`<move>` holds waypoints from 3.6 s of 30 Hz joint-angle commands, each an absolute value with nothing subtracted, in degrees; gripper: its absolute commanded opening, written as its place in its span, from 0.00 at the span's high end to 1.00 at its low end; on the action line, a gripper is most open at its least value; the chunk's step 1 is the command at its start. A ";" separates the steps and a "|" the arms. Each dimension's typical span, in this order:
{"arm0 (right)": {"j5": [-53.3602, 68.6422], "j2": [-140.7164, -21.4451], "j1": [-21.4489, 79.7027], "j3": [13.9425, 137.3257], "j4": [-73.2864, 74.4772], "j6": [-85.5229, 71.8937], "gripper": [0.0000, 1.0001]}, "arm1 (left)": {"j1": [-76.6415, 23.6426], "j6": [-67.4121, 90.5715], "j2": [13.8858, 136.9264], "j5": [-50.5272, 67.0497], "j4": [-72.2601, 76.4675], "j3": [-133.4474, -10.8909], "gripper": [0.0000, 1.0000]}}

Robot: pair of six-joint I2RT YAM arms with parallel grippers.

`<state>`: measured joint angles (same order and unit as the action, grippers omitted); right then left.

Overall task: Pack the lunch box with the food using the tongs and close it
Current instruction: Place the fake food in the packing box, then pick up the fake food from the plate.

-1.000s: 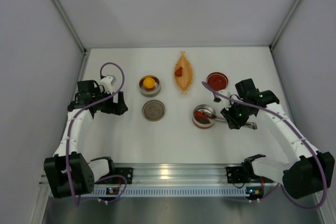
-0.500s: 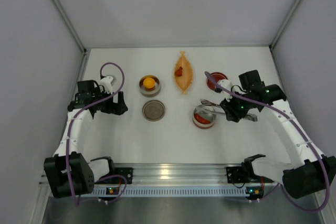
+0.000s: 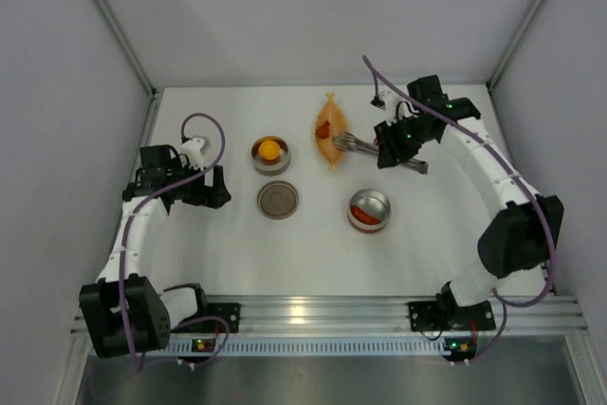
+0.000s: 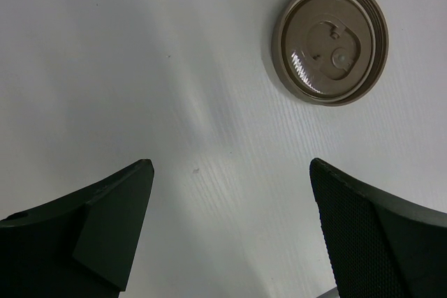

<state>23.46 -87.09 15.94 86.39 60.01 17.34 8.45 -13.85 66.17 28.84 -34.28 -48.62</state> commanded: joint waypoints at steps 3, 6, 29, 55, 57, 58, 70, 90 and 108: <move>25.23 -96.31 16.35 93.68 51.86 5.39 0.63 | 8.79 -15.47 66.27 28.48 -32.87 -49.13 0.02; 23.65 -100.80 16.87 96.41 50.28 0.55 0.64 | 8.70 -15.47 66.79 28.39 -32.43 -48.96 0.02; 17.31 -113.82 20.39 104.23 46.50 -16.87 0.60 | 8.70 -16.26 70.31 28.74 -31.03 -48.34 0.02; 18.37 -120.06 22.50 108.81 46.85 -19.42 0.55 | 8.79 -16.26 70.93 28.74 -29.44 -46.50 0.02; 18.37 -120.06 22.50 108.72 46.84 -19.51 0.55 | 8.79 -16.09 70.93 28.74 -29.36 -46.49 0.02; 18.28 -120.23 22.41 108.55 46.76 -19.60 0.55 | 8.79 -16.08 70.93 28.74 -29.36 -46.49 0.02; 20.83 -122.43 22.50 109.25 46.41 -20.04 0.56 | 8.79 -16.08 71.02 28.83 -29.09 -45.97 0.02; 28.04 -114.79 16.79 107.49 47.72 -16.35 0.83 | 8.70 -15.73 70.31 28.74 -29.71 -46.84 0.02; 31.81 -95.66 11.00 94.95 59.14 9.29 0.96 | 8.79 -16.26 68.73 28.74 -30.76 -47.20 0.02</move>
